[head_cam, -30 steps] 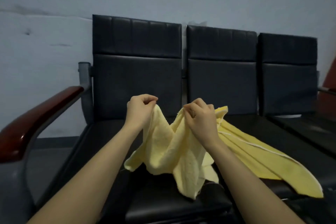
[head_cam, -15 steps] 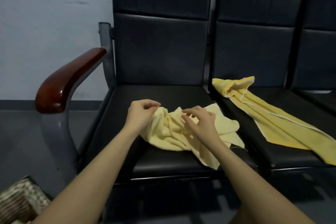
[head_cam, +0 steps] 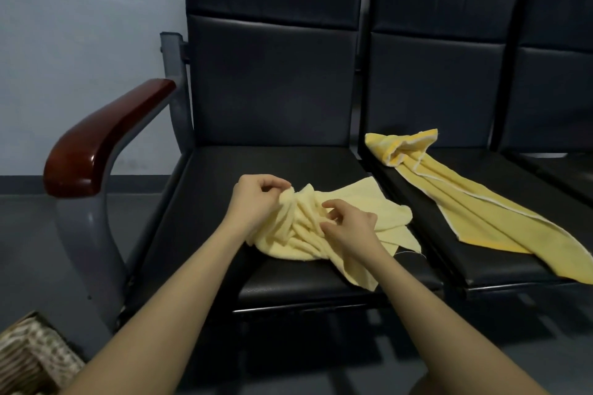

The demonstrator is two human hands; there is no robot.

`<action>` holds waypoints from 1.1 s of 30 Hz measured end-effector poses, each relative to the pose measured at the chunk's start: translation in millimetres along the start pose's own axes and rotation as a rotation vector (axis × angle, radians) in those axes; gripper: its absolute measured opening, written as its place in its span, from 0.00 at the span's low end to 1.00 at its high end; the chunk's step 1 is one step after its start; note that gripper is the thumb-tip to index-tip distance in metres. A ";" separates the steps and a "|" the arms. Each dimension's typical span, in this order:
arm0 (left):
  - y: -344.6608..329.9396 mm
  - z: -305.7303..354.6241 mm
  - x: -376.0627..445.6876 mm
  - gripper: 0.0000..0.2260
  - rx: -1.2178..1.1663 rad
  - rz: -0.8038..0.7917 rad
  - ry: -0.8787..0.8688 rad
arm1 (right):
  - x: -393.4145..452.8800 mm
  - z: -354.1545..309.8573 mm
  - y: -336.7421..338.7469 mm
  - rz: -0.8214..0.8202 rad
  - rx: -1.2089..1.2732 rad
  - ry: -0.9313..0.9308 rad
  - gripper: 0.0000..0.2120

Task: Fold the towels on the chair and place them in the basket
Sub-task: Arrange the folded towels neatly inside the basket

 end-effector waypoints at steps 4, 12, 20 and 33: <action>6.9 -0.2 -4.1 0.08 0.134 0.005 -0.019 | -3.7 1.1 -2.3 0.018 0.003 0.006 0.07; 13.9 20.8 -4.9 0.10 0.232 0.018 -0.087 | -10.0 -30.8 61.4 0.220 0.111 0.274 0.05; 40.7 55.4 4.5 0.07 -0.401 0.083 0.001 | 3.0 -47.8 122.4 0.355 0.561 0.159 0.06; 68.4 159.7 26.2 0.09 -0.947 0.097 -0.020 | 18.3 -99.3 231.7 0.636 0.846 0.125 0.06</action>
Point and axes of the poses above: each hand's wrist, its own x-axis towards the middle knuckle, its own y-axis out of the back of the hand, z = x × y, the point moved 9 cm from there along x, towards the middle knuckle
